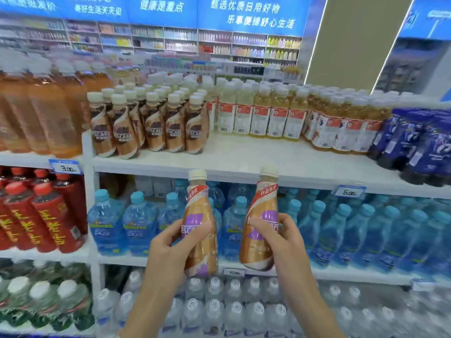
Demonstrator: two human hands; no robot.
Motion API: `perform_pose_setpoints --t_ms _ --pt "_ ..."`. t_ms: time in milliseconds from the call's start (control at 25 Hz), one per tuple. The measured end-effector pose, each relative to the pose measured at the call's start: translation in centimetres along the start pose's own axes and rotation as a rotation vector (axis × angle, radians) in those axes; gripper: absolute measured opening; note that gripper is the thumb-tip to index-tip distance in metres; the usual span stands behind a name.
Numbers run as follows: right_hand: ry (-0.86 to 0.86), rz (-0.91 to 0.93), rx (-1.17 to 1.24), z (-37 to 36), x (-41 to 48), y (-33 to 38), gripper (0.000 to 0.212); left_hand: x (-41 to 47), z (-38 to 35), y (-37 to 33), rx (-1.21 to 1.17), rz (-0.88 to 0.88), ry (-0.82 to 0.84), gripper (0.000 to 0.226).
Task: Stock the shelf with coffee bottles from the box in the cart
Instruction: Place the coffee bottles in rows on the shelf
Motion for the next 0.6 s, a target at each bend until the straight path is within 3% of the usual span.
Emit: perform_pose_setpoints --t_ms 360,600 --pt "-0.038 0.138 -0.046 4.4 10.9 4.5 0.041 7.8 -9.9 -4.3 0.118 -0.131 0.067 0.053" --pt "-0.009 0.258 -0.212 2.5 20.3 7.6 0.042 18.6 -13.1 -8.4 0.317 -0.308 0.031 0.027"
Point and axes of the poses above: each hand's wrist, its own x-axis towards the middle knuckle, its own z-axis out of the back of the hand, y = z × x, the point moved 5 cm from there along x, towards the middle knuckle, and after that the axes turned 4 degrees about z, right-handed, at the moved point
